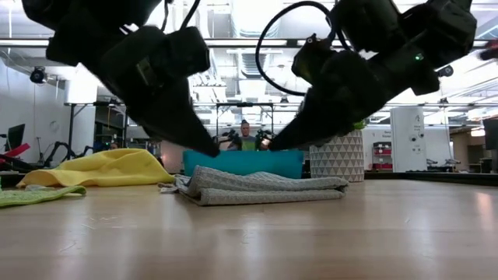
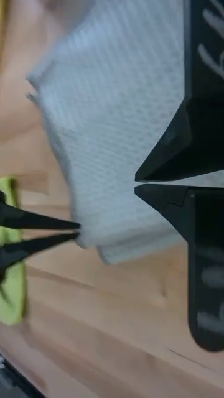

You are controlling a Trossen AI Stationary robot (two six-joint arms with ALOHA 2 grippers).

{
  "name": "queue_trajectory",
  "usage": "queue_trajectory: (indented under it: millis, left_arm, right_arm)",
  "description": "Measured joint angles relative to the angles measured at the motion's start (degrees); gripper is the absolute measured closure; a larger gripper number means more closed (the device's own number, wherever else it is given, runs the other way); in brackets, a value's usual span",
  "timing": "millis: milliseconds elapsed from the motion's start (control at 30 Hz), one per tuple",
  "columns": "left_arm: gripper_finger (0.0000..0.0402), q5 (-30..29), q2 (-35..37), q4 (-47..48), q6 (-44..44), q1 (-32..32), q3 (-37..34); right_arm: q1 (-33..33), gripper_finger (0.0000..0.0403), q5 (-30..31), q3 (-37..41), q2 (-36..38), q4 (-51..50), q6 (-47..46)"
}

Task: Fold microfiber towels
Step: Fold the gray microfiber cloth

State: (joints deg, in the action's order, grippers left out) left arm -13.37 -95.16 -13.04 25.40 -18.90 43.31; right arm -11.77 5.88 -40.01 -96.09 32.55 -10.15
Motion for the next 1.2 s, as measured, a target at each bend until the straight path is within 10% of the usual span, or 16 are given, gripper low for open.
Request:
queue_trajectory:
  millis: [1200]
  left_arm:
    - [0.0402, 12.4, -9.7, -9.9, 4.3, -0.7, 1.3]
  right_arm:
    - [-0.3, 0.0390, 1.4, 0.2, -1.0, -11.9, -4.1]
